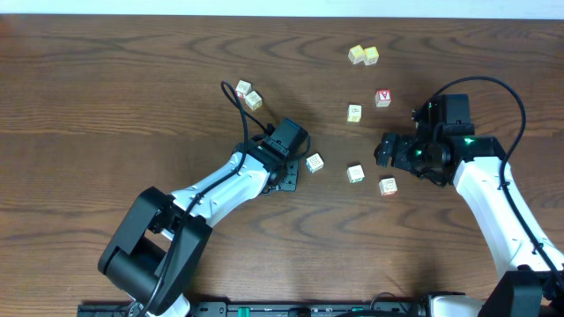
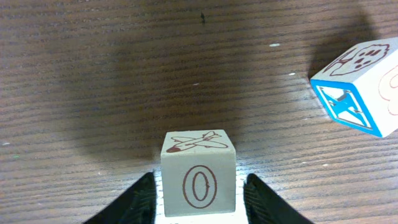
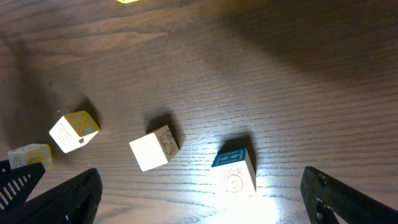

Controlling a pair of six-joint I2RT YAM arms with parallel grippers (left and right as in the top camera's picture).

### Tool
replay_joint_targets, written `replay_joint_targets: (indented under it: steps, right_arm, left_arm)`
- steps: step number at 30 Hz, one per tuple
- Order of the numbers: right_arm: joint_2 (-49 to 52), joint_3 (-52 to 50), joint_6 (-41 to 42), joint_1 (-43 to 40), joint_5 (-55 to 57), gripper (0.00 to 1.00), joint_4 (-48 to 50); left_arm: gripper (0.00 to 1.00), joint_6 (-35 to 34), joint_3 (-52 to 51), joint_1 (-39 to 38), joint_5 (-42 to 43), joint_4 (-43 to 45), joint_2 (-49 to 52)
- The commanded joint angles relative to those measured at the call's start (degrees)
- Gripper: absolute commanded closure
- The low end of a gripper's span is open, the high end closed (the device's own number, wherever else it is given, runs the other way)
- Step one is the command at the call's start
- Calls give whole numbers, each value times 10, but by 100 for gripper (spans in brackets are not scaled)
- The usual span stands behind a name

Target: Lift 4 blocks

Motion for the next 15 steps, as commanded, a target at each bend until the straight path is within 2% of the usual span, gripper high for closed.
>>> replay_joint_targets:
  steps: [1, 5, 9, 10, 12, 15]
  right_arm:
    - [-4, 0, -16, 10, -14, 1, 0]
    - [-4, 19, -24, 22, -26, 1, -6]
    - [-4, 82, -30, 65, -20, 1, -36]
    - [-4, 96, -30, 76, -14, 1, -43]
    - [3, 137, -35, 113, 7, 1, -64]
    - [42, 207, -57, 169, 8, 3, -116]
  left_arm:
    - [50, 9, 4, 0, 5, -7, -8]
    - [50, 9, 49, 14, 5, -48, -43]
    - [45, 9, 97, 45, 5, -90, -115]
    - [43, 9, 101, 53, 5, -96, -133]
    - [31, 9, 103, 75, 5, -108, -173]
    - [28, -2, 103, 122, 5, -149, -225]
